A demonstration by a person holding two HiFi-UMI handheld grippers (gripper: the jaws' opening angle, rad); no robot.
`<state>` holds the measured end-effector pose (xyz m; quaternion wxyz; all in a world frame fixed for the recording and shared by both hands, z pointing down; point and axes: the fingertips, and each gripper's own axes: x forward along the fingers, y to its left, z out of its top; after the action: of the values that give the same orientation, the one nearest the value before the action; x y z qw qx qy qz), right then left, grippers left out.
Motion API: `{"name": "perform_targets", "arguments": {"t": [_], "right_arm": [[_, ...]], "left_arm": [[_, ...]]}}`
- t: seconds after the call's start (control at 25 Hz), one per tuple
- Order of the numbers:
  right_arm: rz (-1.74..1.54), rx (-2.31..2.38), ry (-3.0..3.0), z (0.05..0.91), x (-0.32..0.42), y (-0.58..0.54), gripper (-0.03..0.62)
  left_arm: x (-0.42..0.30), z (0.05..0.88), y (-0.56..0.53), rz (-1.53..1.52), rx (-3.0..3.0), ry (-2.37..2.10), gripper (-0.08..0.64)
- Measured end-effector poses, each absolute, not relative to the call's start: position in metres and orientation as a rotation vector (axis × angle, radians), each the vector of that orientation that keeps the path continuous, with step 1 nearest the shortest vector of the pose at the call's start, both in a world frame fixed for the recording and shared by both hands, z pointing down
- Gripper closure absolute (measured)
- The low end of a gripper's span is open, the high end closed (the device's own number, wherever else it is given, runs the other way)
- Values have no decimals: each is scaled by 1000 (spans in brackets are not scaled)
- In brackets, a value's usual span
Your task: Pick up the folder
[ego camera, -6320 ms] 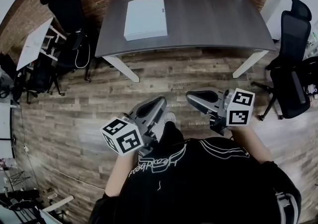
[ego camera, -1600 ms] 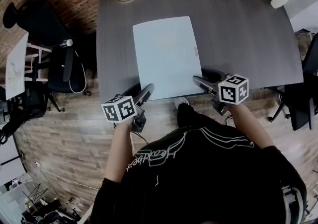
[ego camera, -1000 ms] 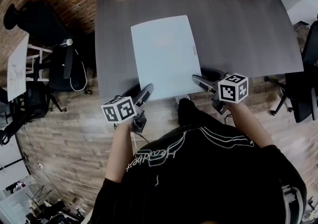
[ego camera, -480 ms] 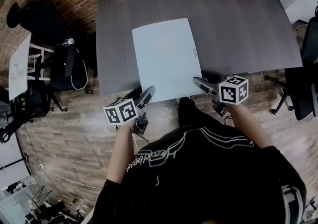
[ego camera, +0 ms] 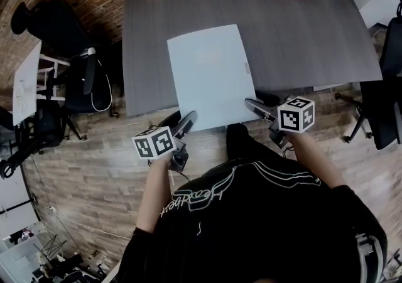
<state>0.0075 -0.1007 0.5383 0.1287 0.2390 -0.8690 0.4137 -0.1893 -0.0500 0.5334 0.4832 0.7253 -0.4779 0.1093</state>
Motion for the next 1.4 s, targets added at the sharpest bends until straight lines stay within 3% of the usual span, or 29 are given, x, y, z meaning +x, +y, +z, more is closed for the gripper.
{"name": "perform_targets", "arguments": {"t": [0.52,0.8,1.4], "right_arm": [[1241,684,-2541,535,11,-93,375],[1378,668,-2549,539,21,-91,363],[1614,436,-2523,554,9,-77,318]], "left_arm": [[-187,528,-46,244,1839,-1128,291],[-176,530,-31,218,1915,-947,222],[-169,550,-29,166,1899,-795,186]]}}
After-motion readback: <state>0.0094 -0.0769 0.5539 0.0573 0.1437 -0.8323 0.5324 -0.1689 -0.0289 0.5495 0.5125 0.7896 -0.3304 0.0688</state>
